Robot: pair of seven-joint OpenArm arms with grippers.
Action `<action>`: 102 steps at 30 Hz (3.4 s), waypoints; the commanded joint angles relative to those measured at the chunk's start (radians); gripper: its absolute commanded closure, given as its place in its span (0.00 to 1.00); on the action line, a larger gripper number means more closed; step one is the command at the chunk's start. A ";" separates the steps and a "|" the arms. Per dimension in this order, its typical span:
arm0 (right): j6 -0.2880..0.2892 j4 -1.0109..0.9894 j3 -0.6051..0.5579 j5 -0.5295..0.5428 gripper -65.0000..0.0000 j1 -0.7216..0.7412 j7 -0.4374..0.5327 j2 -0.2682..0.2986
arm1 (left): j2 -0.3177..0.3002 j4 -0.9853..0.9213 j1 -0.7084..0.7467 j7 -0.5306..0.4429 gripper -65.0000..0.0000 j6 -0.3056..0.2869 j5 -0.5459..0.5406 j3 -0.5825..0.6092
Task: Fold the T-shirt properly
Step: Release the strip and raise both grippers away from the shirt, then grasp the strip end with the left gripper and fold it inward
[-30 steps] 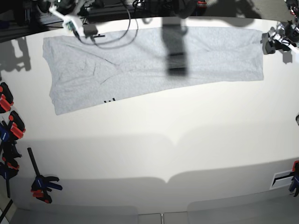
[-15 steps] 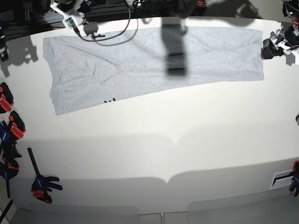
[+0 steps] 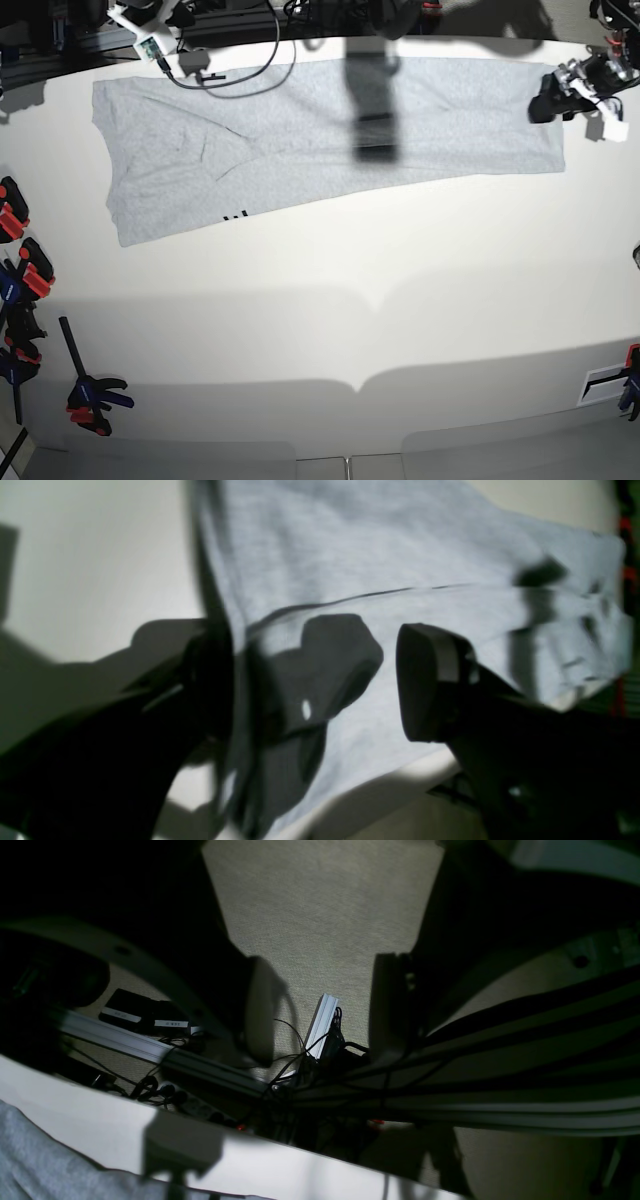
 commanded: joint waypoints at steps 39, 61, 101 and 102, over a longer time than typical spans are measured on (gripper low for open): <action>0.012 0.018 0.004 0.014 0.54 0.000 0.098 0.003 | -0.078 -0.015 -0.294 -0.161 1.00 0.099 0.294 0.035; 0.012 0.018 0.004 0.018 0.54 0.034 0.099 0.000 | -0.158 0.359 -0.222 -0.066 1.00 0.312 0.394 0.035; 0.012 0.018 0.004 0.018 0.54 0.034 0.103 0.000 | 0.304 0.687 -0.026 -0.126 1.00 0.308 0.317 0.035; 0.012 0.018 0.004 0.018 0.54 0.034 0.103 0.000 | 0.304 0.687 -0.026 -0.126 1.00 0.308 0.314 0.035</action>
